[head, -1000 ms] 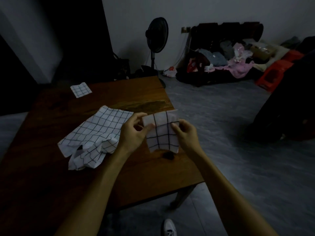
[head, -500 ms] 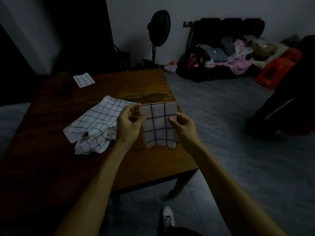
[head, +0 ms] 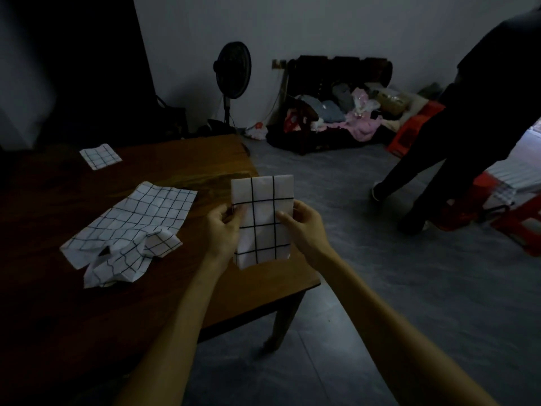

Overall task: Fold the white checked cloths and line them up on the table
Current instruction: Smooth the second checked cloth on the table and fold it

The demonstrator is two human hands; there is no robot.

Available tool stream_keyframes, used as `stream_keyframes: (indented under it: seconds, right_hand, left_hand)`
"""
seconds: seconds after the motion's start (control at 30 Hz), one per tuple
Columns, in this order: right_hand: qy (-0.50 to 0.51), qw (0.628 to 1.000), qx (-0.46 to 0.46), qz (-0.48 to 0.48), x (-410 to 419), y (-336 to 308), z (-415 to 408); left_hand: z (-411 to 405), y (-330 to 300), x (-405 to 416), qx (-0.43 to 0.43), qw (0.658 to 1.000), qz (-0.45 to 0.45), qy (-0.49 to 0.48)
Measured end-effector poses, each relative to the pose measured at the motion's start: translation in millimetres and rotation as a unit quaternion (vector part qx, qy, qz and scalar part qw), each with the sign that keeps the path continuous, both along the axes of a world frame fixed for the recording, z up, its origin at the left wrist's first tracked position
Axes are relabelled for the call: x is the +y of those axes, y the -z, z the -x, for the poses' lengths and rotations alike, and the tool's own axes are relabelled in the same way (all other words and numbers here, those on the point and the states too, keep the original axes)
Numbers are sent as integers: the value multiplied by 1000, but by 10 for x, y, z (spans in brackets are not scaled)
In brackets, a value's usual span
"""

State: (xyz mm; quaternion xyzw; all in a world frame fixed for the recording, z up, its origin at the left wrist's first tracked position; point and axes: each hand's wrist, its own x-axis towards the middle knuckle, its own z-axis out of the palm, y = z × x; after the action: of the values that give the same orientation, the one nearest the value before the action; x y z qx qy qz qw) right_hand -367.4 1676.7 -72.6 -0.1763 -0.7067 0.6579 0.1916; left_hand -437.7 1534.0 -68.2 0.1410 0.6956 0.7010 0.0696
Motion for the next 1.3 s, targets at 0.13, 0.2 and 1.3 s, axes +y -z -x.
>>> stream_keyframes:
  seconds: [0.13, 0.2, 1.3]
  right_hand:
    - [28, 999, 28, 8, 485, -67, -189]
    - [32, 998, 44, 29, 818, -151, -303]
    - [-29, 995, 91, -39, 4409, -910, 1564]
  left_hand:
    - [-118, -77, 474, 19, 999, 25, 12]
    - [-241, -128, 796, 40, 998, 38, 22]
    - [1718, -590, 4228, 170, 984, 18, -50]
